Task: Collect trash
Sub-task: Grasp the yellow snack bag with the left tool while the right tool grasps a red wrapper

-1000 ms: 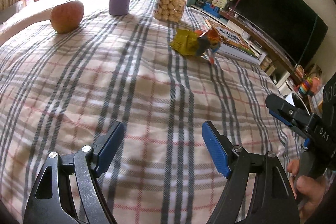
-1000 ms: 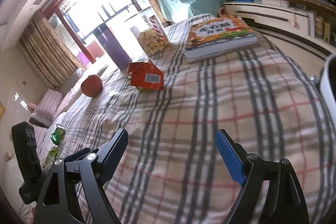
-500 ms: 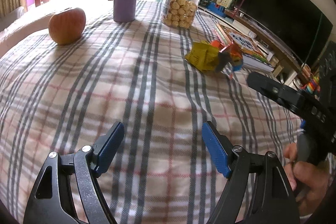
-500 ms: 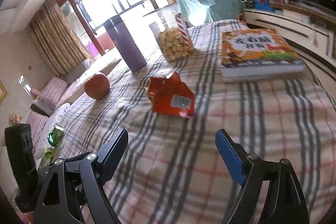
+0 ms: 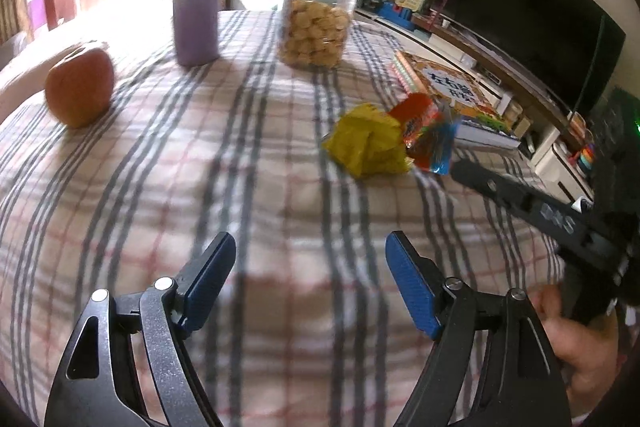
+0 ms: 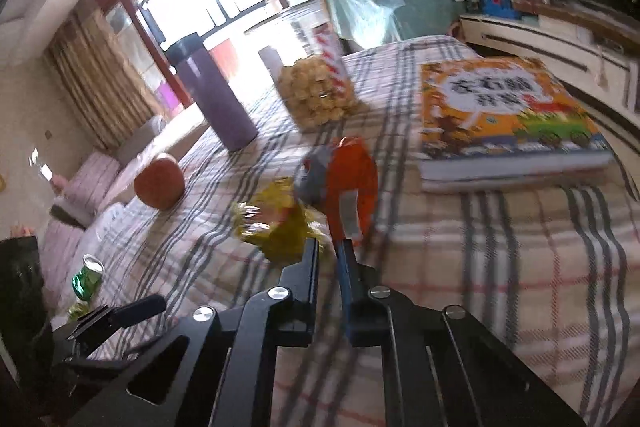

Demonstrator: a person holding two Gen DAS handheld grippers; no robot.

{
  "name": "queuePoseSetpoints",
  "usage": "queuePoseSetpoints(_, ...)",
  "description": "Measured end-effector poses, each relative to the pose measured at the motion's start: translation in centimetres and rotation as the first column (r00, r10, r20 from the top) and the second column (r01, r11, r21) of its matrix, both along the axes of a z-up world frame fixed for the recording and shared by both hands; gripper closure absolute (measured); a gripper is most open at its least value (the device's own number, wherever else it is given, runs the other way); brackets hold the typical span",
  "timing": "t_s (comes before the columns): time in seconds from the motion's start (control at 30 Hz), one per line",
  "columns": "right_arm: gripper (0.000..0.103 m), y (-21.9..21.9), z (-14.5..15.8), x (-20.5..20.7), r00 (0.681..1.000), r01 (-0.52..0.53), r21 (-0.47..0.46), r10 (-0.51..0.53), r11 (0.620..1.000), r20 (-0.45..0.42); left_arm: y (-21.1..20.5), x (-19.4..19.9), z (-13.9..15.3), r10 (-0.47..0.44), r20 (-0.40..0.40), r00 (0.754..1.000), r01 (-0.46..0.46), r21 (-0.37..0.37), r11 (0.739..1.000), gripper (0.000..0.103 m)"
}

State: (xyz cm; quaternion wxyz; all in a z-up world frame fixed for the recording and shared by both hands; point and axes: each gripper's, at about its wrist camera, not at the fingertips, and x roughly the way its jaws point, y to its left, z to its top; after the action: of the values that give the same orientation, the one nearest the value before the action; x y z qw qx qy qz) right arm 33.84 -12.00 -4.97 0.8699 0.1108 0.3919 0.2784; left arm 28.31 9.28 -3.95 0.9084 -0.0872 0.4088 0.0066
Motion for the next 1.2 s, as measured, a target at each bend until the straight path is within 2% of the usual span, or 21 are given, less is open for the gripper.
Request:
queuePoseSetpoints(0.17, 0.096, -3.2, -0.4, -0.4, 0.999, 0.046, 0.031, -0.045, 0.998, -0.03, -1.5, 3.2, -0.3, -0.02, 0.001, 1.0, 0.02, 0.004, 1.0, 0.019)
queuePoseSetpoints(0.23, 0.09, -4.1, -0.6, -0.4, 0.997, 0.057, 0.032, -0.055, 0.998, -0.046, -1.9, 4.4, -0.5, -0.02, -0.001, 1.0, 0.02, 0.002, 1.0, 0.019)
queuePoseSetpoints(0.33, 0.089, -5.2, -0.5, -0.3, 0.995, 0.072, 0.055, -0.068, 0.996, -0.071, -2.4, 5.5, -0.5, -0.021, 0.015, 1.0, 0.021, -0.003, 1.0, 0.019)
queuePoseSetpoints(0.37, 0.086, -5.3, -0.4, -0.2, 0.995, 0.076, 0.055, -0.072, 0.996, -0.071, -2.5, 5.9, -0.5, -0.02, 0.021, 1.0, 0.02, 0.004, 1.0, 0.019)
queuePoseSetpoints(0.4, 0.078, -5.5, -0.4, -0.2, 0.995, 0.079, 0.058, -0.074, 0.995, -0.07, -2.6, 6.2, -0.4, -0.022, 0.023, 1.0, 0.022, 0.004, 1.0, 0.019)
queuePoseSetpoints(0.47, 0.063, -5.7, -0.3, 0.1, 0.994, 0.085, 0.069, -0.08, 0.994, -0.074, -2.5, 6.6, -0.5, -0.026, 0.03, 0.999, 0.026, -0.012, 1.0, 0.026)
queuePoseSetpoints(0.5, 0.058, -5.7, -0.3, 0.2, 0.994, 0.087, 0.074, -0.081, 0.993, -0.073, -2.4, 6.7, -0.6, -0.027, 0.029, 0.999, 0.027, -0.018, 0.999, 0.034)
queuePoseSetpoints(0.67, 0.058, -4.8, -0.5, 1.2, 0.993, 0.084, 0.088, -0.076, 0.993, -0.086, -1.6, 7.4, -1.7, -0.038, -0.004, 0.999, 0.038, -0.075, 0.996, 0.064)
queuePoseSetpoints(0.73, 0.058, -4.3, -0.6, 1.8, 0.993, 0.084, 0.095, -0.075, 0.992, -0.096, -1.4, 7.6, -1.9, -0.045, -0.009, 0.999, 0.044, -0.094, 0.995, 0.083)
queuePoseSetpoints(0.8, 0.058, -3.7, -0.6, 2.7, 0.992, 0.082, 0.102, -0.072, 0.991, -0.102, -1.4, 7.6, -2.0, -0.053, -0.012, 0.999, 0.051, -0.104, 0.993, 0.09)
queuePoseSetpoints(0.93, 0.058, -2.4, -1.0, 4.2, 0.99, 0.084, 0.114, -0.07, 0.99, -0.121, -1.4, 7.4, -2.1, -0.07, 0.0, 0.998, 0.069, -0.126, 0.99, 0.096)
queuePoseSetpoints(1.03, 0.06, -1.6, -1.7, 5.4, 0.987, 0.096, 0.097, -0.083, 0.991, -0.134, -1.1, 7.3, -2.0, -0.077, 0.009, 0.997, 0.077, -0.139, 0.987, 0.099)
queuePoseSetpoints(1.07, 0.063, -1.4, -2.0, 5.6, 0.986, 0.101, 0.087, -0.088, 0.991, -0.139, -1.1, 7.2, -2.0, -0.077, 0.013, 0.997, 0.078, -0.139, 0.987, 0.099)
queuePoseSetpoints(1.13, 0.083, -1.4, -2.5, 5.8, 0.985, 0.101, 0.084, -0.088, 0.991, -0.146, -1.3, 6.9, -1.7, -0.08, 0.023, 0.997, 0.082, -0.127, 0.988, 0.1)
queuePoseSetpoints(1.17, 0.096, -1.5, -2.6, 5.8, 0.985, 0.101, 0.086, -0.087, 0.991, -0.149, -1.4, 6.6, -1.6, -0.08, 0.03, 0.996, 0.083, -0.113, 0.99, 0.1)
queuePoseSetpoints(1.2, 0.097, -1.8, -2.7, 5.6, 0.984, 0.103, 0.092, -0.088, 0.99, -0.153, -1.6, 6.3, -1.4, -0.082, 0.037, 0.996, 0.085, -0.095, 0.992, 0.1)
